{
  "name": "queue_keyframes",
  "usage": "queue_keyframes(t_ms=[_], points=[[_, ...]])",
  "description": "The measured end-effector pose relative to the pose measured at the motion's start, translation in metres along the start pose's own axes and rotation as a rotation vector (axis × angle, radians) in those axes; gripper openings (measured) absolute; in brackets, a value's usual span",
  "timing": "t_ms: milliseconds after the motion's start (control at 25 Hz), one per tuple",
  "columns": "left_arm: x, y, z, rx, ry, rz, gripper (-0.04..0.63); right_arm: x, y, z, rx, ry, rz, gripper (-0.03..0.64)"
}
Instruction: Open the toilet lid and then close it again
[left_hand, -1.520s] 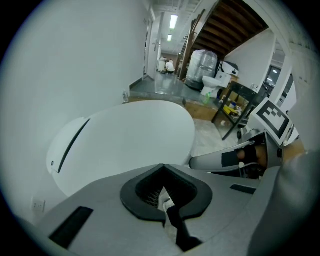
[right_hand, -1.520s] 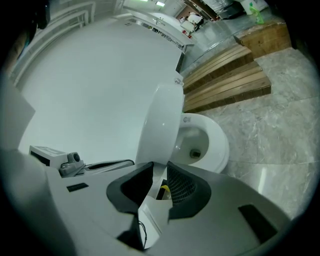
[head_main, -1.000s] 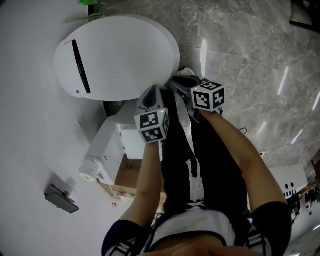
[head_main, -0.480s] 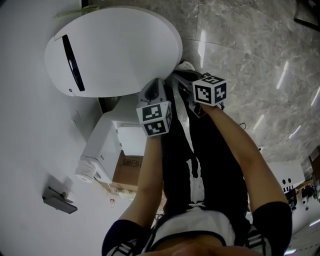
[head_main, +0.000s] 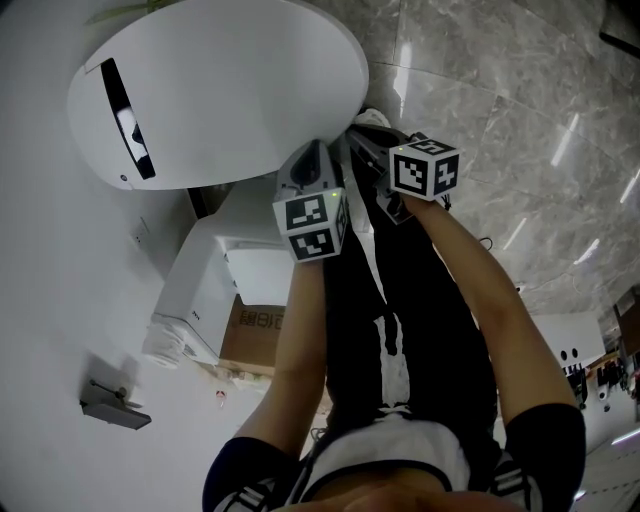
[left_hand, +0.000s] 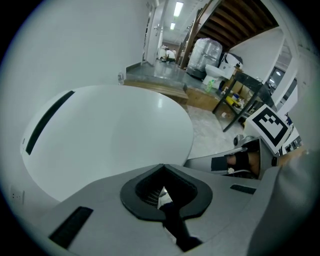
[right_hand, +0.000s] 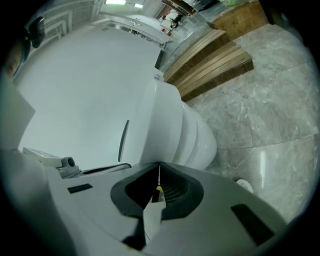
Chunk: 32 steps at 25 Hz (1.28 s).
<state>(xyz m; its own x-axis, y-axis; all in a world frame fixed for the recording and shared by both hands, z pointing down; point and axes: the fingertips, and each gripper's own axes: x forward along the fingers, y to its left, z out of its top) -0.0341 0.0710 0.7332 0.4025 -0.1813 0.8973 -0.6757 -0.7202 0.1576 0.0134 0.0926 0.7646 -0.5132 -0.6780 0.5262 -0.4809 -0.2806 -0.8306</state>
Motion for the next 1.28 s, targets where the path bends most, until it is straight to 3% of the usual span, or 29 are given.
queue_keyframes(t_ms=[1000,1280], points=[[0.049,0.009,-0.024,0.004,-0.001,0.024,0.006,0.033,-0.04,-0.015,-0.022,0.059,-0.033,0.008],[0.061,0.013,-0.028,-0.05,0.076,-0.031,0.006,0.029,-0.022,-0.011,-0.012,0.142,-0.049,0.009]])
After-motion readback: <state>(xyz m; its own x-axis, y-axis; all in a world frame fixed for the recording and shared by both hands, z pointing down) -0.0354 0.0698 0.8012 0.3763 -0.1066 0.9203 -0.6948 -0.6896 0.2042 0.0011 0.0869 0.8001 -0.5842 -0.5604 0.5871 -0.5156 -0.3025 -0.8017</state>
